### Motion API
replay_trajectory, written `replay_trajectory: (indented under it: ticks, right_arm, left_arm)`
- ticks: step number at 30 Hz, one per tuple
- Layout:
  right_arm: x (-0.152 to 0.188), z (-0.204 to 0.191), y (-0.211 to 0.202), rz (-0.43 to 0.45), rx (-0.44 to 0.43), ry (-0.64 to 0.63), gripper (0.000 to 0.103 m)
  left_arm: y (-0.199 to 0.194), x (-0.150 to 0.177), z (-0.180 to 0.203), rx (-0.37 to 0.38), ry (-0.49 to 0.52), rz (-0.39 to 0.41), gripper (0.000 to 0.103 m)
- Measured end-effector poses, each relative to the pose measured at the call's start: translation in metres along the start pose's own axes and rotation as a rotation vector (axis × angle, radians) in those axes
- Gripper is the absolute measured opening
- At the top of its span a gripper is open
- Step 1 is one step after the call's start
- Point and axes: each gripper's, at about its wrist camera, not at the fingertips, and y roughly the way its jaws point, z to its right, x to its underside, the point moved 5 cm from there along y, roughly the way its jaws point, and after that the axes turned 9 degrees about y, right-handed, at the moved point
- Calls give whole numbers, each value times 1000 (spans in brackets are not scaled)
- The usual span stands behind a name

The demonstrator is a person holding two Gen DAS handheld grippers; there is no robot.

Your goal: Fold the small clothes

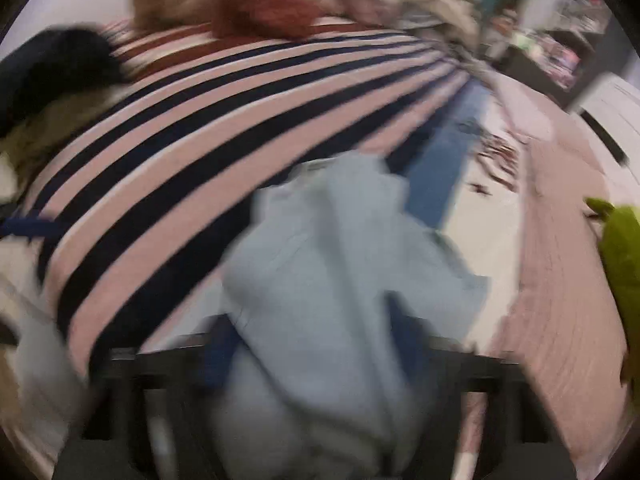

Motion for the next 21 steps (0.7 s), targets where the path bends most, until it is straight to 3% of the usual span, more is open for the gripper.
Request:
replay_trajectory:
  ticks: [3, 4, 7, 10, 13, 16, 18, 20, 21]
  right_arm:
    - [-9, 52, -10, 65, -27, 223, 19]
    - [-6, 76, -9, 72, 10, 275, 19]
    - [8, 132, 7, 41, 73, 415, 20]
    - [28, 157, 9, 11, 21, 489, 20]
    - [42, 152, -27, 96, -97, 504, 29]
    - [60, 122, -62, 144, -278, 483, 29]
    - [81, 95, -70, 122, -326, 435, 23]
    - [103, 79, -70, 96, -317, 412, 9]
    - [115, 74, -69, 81, -316, 418, 9]
  left_arm:
    - [4, 0, -1, 11, -7, -10, 77]
    - [6, 0, -1, 16, -8, -14, 77]
    - [14, -3, 4, 40, -6, -24, 77]
    - [25, -3, 16, 96, 5, -40, 78]
    - [35, -5, 24, 153, -4, -48, 80]
    - [50, -5, 31, 203, -20, -63, 81]
    - [62, -3, 34, 224, -49, -85, 81]
    - [73, 1, 39, 243, -65, -111, 81]
    - [75, 4, 41, 251, -67, -120, 81]
